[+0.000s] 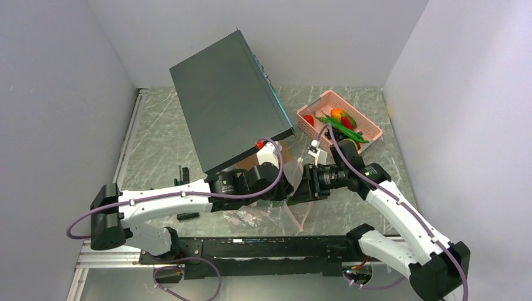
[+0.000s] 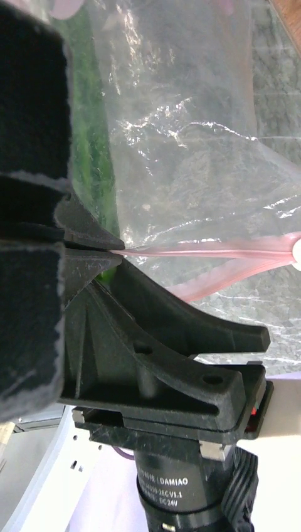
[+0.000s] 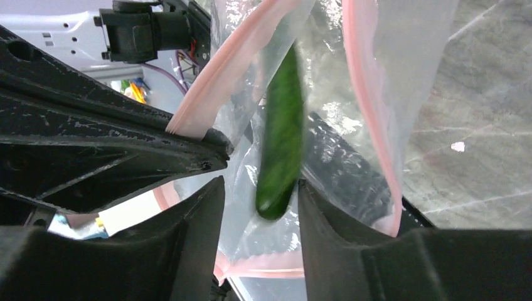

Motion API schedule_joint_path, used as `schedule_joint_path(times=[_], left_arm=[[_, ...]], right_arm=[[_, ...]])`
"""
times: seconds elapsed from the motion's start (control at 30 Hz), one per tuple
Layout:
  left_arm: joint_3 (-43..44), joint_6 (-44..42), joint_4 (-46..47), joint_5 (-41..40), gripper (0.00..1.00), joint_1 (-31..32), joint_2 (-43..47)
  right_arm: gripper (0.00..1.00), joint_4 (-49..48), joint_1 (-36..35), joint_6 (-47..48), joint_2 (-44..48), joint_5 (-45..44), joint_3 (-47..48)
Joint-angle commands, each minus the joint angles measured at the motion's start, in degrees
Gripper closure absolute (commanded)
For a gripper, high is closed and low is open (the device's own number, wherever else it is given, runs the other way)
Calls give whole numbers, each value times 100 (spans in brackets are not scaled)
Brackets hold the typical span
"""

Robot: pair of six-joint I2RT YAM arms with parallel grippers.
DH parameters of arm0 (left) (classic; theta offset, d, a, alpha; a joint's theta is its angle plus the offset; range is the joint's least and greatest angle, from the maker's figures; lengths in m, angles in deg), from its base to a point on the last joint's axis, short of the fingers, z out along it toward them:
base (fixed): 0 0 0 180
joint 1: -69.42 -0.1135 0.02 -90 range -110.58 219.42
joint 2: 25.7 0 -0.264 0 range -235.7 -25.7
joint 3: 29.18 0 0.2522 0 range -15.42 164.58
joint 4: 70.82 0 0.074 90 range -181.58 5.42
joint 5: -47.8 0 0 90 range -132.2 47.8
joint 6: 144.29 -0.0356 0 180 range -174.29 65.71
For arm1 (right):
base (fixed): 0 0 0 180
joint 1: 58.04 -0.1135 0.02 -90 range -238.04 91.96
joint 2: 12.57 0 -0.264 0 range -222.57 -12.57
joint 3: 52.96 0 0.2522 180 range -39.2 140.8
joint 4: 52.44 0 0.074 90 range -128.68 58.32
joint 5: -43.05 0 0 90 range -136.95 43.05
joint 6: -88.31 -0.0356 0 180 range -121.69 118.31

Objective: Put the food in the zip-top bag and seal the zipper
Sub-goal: Place the fake vegetable in the zipper food storage bag, then pick up the fake vegetable from the bin.

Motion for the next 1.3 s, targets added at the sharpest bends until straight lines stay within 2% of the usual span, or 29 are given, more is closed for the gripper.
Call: schedule_joint_path(times=[0.0,0.07,0.17,0.37,0.63,0.77,0.87,1.0,1.17,1.27], left_arm=[[-78,-32,268,-170,100,47,256],[-106,19,313,-233,100,49,250],[-155,110,450,-255,100,57,199],[-179,235,526,-332,100,114,9],[-200,115,39,-390,100,141,177],[-311,84,8,-352,100,138,305],[-323,211,-198,-390,100,138,360],[-428,308,-306,-472,100,138,489],[-661,305,-96,-440,100,138,626],[-657,296,-82,-333,100,138,624]], right_arm=[[45,-87,-45,446,-132,180,323],[38,231,-50,664,-218,-55,479],[33,490,-36,632,-64,-564,541],[32,834,-41,608,454,-2307,903],[33,919,-41,377,832,-3279,1188],[33,824,-41,35,785,-4232,1321],[31,623,-34,-360,734,-4981,1316],[27,-34,19,-861,553,-5550,1253],[27,-983,271,-1336,114,-5917,1032],[26,-1542,516,-1591,-146,-5769,852]])
